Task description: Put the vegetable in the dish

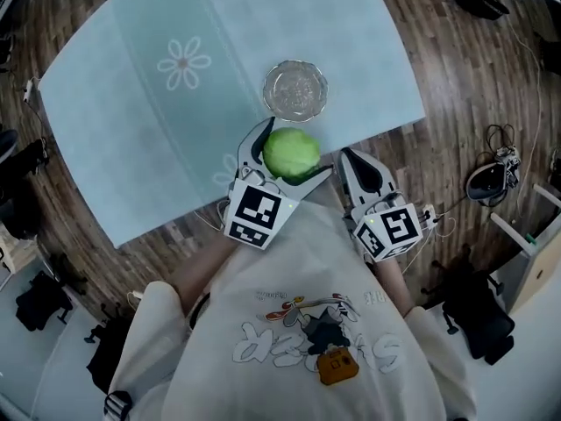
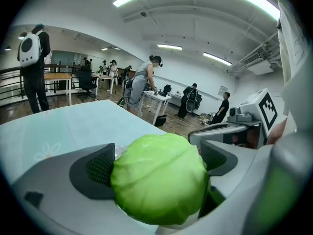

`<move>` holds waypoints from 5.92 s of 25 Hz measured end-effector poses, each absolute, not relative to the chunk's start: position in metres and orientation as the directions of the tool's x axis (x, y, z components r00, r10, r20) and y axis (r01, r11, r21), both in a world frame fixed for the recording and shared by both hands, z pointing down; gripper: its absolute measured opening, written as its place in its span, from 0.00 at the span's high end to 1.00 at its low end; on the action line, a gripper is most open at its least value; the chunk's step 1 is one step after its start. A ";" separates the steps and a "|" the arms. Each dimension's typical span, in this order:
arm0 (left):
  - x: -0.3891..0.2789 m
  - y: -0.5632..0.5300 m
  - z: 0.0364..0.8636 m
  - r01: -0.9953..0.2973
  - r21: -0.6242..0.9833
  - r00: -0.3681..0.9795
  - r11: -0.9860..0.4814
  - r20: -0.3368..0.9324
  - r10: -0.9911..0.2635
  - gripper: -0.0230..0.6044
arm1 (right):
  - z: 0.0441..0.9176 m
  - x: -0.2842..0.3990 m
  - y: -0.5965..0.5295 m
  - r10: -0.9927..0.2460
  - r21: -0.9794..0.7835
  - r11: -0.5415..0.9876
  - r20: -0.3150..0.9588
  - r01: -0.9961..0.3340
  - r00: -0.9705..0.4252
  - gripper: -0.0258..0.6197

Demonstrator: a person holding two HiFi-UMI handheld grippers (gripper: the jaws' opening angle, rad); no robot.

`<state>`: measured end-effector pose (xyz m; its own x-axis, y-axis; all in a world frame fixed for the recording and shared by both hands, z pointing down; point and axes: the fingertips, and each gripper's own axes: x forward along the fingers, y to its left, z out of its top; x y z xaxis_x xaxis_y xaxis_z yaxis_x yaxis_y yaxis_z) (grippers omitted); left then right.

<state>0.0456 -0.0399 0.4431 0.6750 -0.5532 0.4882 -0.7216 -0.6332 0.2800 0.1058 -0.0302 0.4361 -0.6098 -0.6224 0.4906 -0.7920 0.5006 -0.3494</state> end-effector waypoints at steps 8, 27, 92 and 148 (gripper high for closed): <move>0.053 -0.067 0.484 -0.701 0.281 0.682 -0.656 0.532 -0.501 0.08 | 0.457 0.109 -0.067 -0.642 -0.353 0.446 0.513 -0.822 -0.569 0.92; 0.055 -0.123 0.574 -0.715 0.232 0.645 -0.660 0.584 -0.493 0.08 | 0.529 0.094 -0.089 -0.588 -0.410 0.380 0.585 -0.829 -0.559 0.92; 0.094 -0.005 0.412 -0.756 0.121 0.613 -0.643 0.478 -0.630 0.95 | 0.408 0.131 -0.014 -0.735 -0.335 0.479 0.353 -0.811 -0.579 0.92; -0.063 0.162 0.387 -0.563 0.245 0.803 -0.789 0.387 -0.453 0.95 | 0.373 -0.011 0.163 -0.896 -0.291 0.174 0.350 -0.941 -0.274 0.92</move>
